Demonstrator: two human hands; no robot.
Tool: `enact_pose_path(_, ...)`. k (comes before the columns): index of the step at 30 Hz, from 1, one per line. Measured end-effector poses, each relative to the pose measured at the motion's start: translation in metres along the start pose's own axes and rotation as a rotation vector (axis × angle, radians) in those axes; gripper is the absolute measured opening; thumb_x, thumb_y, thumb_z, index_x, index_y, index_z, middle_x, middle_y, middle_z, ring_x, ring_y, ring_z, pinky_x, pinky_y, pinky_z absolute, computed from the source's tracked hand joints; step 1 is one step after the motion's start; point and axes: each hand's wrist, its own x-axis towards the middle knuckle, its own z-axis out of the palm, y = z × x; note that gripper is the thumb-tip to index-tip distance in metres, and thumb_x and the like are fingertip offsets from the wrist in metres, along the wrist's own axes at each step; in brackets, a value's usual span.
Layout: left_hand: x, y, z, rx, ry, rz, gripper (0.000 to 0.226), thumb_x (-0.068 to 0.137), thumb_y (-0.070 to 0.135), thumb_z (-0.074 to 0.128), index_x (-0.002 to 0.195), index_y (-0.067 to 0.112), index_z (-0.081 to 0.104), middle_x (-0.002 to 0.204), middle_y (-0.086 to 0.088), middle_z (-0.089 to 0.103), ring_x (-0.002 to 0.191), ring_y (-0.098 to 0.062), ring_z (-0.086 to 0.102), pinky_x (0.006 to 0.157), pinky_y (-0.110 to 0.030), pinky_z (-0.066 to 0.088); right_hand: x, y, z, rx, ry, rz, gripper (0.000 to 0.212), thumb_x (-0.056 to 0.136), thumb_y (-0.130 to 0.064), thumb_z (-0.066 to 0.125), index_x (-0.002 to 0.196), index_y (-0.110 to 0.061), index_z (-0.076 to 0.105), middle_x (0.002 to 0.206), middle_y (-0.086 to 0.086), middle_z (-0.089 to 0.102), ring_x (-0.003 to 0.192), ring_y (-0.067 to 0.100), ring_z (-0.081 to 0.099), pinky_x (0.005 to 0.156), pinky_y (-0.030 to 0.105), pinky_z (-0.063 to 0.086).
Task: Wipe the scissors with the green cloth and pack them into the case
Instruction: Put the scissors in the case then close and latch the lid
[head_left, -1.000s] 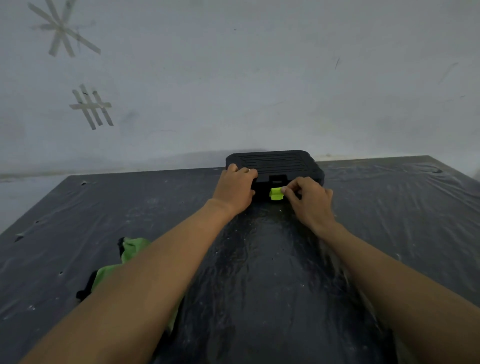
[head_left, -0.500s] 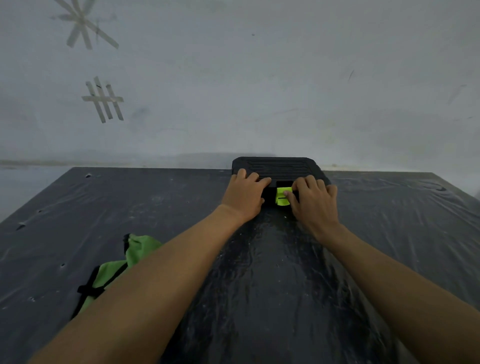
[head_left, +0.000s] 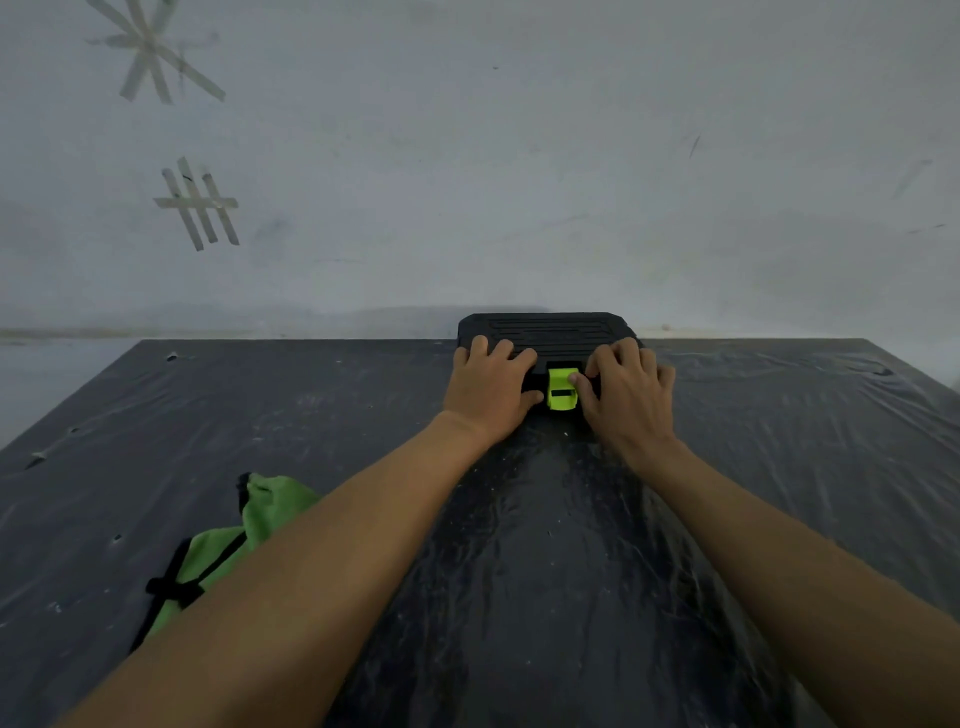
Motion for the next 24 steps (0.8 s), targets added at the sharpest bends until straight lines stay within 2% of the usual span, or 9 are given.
enact_pose_path(4, 0.005, 0.011, 0.002, -0.023, 0.054, -0.078, 0.047, 0.089, 0.055, 0.049, 0.123, 0.022, 0.048, 0.124, -0.007, 0.052, 0.114, -0.032, 0.042, 0.095, -0.045, 0.031, -0.001, 0.004, 0.002, 0.109, -0.012, -0.024, 0.022, 0.087, -0.035, 0.062, 0.094, -0.017, 0.054, 0.104, 0.006, 0.051, 0.095, 0.027, 0.047, 0.078, 0.037, 0.031)
enact_pose_path(7, 0.01, 0.017, 0.006, -0.06, 0.077, -0.127, 0.047, 0.089, 0.053, 0.049, 0.124, 0.022, 0.048, 0.124, -0.007, 0.052, 0.114, -0.031, 0.042, 0.097, -0.046, 0.031, -0.003, 0.008, 0.002, 0.116, -0.041, -0.054, 0.031, 0.082, -0.04, 0.067, 0.099, -0.019, 0.053, 0.107, 0.004, 0.051, 0.098, 0.026, 0.046, 0.079, 0.035, 0.031)
enact_pose_path(11, 0.013, 0.017, 0.009, -0.06, 0.08, -0.115, 0.046, 0.09, 0.052, 0.05, 0.124, 0.021, 0.048, 0.125, -0.008, 0.052, 0.115, -0.032, 0.043, 0.094, -0.045, 0.034, 0.001, 0.017, -0.001, 0.113, -0.107, -0.091, 0.056, 0.071, -0.049, 0.074, 0.115, -0.022, 0.051, 0.117, 0.003, 0.049, 0.108, 0.025, 0.045, 0.086, 0.036, 0.033)
enact_pose_path(15, 0.012, 0.01, 0.006, -0.061, 0.054, -0.052, 0.044, 0.09, 0.049, 0.051, 0.123, 0.02, 0.048, 0.124, -0.008, 0.052, 0.114, -0.032, 0.043, 0.091, -0.044, 0.036, 0.009, 0.021, 0.003, 0.118, -0.192, -0.128, 0.082, 0.07, -0.051, 0.075, 0.137, -0.019, 0.042, 0.14, 0.006, 0.042, 0.133, 0.026, 0.035, 0.103, 0.041, 0.028)
enact_pose_path(18, 0.01, -0.001, 0.003, -0.079, 0.014, 0.013, 0.039, 0.09, 0.042, 0.054, 0.121, 0.018, 0.05, 0.122, -0.007, 0.053, 0.114, -0.031, 0.043, 0.091, -0.041, 0.038, 0.01, 0.02, 0.01, 0.089, -0.243, -0.169, 0.083, 0.078, -0.048, 0.071, 0.145, -0.016, 0.035, 0.15, 0.007, 0.035, 0.142, 0.028, 0.025, 0.112, 0.045, 0.019)
enact_pose_path(21, 0.01, -0.009, 0.0, -0.115, -0.029, 0.049, 0.036, 0.092, 0.033, 0.055, 0.124, 0.017, 0.052, 0.124, -0.008, 0.053, 0.115, -0.031, 0.044, 0.093, -0.042, 0.04, 0.007, 0.017, 0.018, 0.043, -0.178, -0.178, 0.08, 0.078, -0.037, 0.075, 0.144, -0.013, 0.037, 0.148, 0.011, 0.04, 0.14, 0.032, 0.031, 0.112, 0.05, 0.021)
enact_pose_path(24, 0.013, -0.01, -0.002, -0.13, -0.048, 0.039, 0.033, 0.093, 0.024, 0.053, 0.125, 0.016, 0.052, 0.124, -0.009, 0.053, 0.115, -0.031, 0.044, 0.092, -0.041, 0.041, 0.007, 0.012, 0.021, 0.01, -0.172, -0.173, 0.081, 0.078, -0.036, 0.074, 0.145, -0.013, 0.035, 0.148, 0.012, 0.039, 0.139, 0.034, 0.032, 0.112, 0.052, 0.021)
